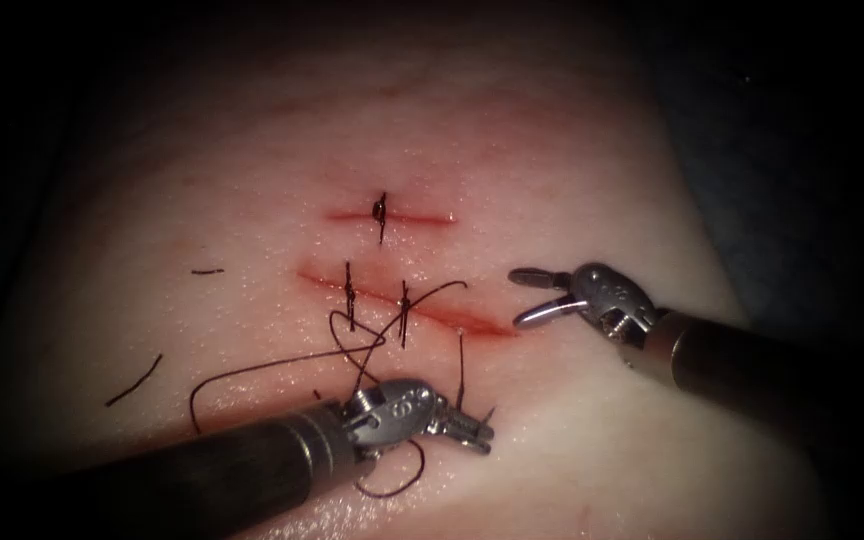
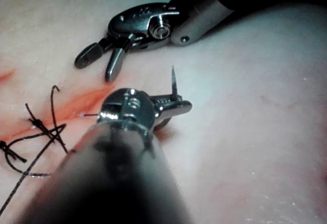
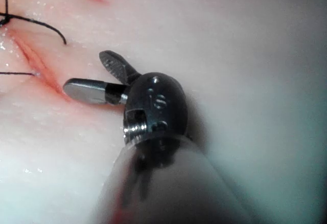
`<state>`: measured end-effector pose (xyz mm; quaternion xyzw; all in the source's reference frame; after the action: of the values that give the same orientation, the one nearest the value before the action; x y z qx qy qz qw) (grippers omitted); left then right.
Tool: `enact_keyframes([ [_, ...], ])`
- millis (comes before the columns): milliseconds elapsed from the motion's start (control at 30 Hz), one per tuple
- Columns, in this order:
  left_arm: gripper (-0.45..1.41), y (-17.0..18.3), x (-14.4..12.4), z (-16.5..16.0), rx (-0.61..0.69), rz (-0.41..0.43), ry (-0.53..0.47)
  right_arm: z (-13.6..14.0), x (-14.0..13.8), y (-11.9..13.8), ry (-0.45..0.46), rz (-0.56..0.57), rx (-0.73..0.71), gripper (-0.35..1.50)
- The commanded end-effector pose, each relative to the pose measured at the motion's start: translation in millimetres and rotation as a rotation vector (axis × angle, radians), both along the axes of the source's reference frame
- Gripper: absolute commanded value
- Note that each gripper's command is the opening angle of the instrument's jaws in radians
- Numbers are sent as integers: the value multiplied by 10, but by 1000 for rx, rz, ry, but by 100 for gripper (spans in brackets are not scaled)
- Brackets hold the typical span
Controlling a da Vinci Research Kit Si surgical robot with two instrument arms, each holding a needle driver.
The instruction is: Wound Closure
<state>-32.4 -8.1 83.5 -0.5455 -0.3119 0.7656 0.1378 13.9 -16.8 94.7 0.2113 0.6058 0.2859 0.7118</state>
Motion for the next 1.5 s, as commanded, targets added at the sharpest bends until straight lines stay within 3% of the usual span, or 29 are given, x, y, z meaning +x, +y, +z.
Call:
enact_keyframes([
  [33, -45, 7, -5, -2, -45, -7, -20, 5, 8, 0, 4, -3, -2, 106],
  [333, -45, 64, 8, -46, -363, -65, -89, -3, 9, -8, 22, 8, 127, 98],
  [467, -45, 91, 16, -49, -478, -110, -71, -8, 8, -11, 37, 51, 271, 51],
  [567, -45, 111, 26, -52, -530, -156, -66, -12, 8, -12, 45, 56, 320, 46],
  [833, -45, 142, 45, -59, -613, -230, -31, -34, 7, -4, 66, 80, 483, 79],
  [1033, -45, 127, 44, -50, -648, -237, -29, -54, 9, 8, 176, 150, 680, 126],
  [1167, -45, 102, 39, -31, -681, -235, -33, -64, 12, 12, 238, 182, 765, 131],
  [1333, -45, 75, 34, 0, -729, -262, -37, -71, 22, 6, 248, 184, 800, 135],
  [1500, -45, 67, 33, 9, -746, -274, -25, -78, 28, 2, 251, 185, 813, 138],
])
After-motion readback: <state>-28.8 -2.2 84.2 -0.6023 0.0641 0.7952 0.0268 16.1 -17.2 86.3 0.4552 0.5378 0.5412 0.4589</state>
